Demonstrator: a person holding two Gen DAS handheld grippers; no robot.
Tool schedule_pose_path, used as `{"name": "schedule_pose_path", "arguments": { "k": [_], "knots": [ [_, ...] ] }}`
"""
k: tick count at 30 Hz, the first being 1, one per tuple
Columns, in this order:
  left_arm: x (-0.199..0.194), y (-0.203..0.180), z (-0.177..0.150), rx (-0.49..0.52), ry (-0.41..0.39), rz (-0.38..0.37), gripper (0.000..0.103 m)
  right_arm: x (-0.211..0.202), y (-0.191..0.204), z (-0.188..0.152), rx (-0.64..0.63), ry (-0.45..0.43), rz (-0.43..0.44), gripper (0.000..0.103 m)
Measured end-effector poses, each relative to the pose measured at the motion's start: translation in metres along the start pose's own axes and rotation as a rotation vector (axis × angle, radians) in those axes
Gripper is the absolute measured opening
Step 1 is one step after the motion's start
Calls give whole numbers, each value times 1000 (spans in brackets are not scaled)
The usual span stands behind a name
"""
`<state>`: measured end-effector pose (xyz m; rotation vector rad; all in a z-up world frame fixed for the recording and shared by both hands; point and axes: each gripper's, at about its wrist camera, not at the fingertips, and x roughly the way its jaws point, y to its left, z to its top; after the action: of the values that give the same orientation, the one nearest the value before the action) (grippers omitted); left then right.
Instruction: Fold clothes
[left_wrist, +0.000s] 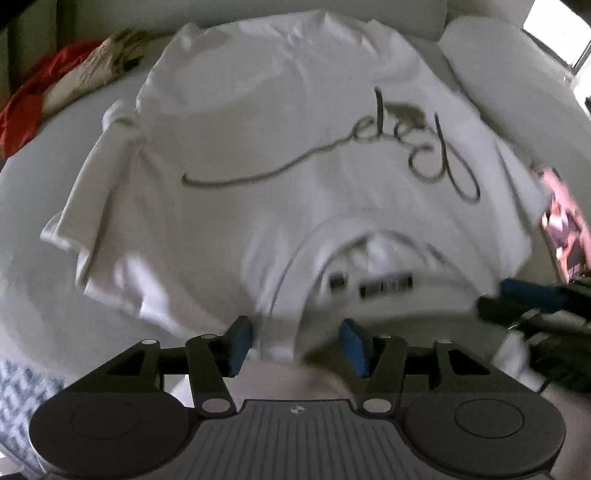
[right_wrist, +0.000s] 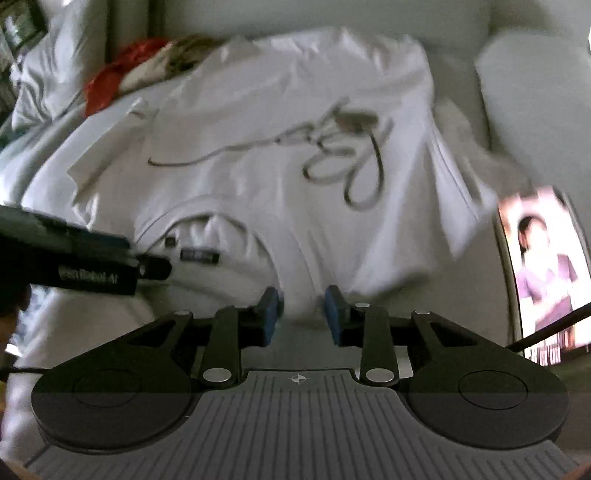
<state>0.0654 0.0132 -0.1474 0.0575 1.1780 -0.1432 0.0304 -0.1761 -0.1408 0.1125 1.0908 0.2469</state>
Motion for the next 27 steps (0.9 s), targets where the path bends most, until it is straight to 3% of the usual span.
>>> {"name": "schedule_pose_path", "arguments": {
  "k": [3,5,9,15,18,22,27],
  "knots": [
    [-22,-1,-6,-16,-87,-38,61,-38,-34,3,150,-90,144,40],
    [-35,-5,-3,-10,-166,-47,63,-61,-57,7,209,-182,149,58],
    [-41,-30,19,94,-274,-33,66,-80,-110,35,321,-254,121,58],
    [4,-68,58,171,-230,-56,65,-41,-162,104,308,-122,-28,57],
    [21,-77,70,153,-202,-83,64,-5,-179,131,299,-28,-63,47],
    [36,-82,79,112,-177,-124,64,35,-186,147,277,81,-106,39],
    [53,-81,86,100,-156,-144,64,66,-191,156,226,171,-192,45]
  ]
}}
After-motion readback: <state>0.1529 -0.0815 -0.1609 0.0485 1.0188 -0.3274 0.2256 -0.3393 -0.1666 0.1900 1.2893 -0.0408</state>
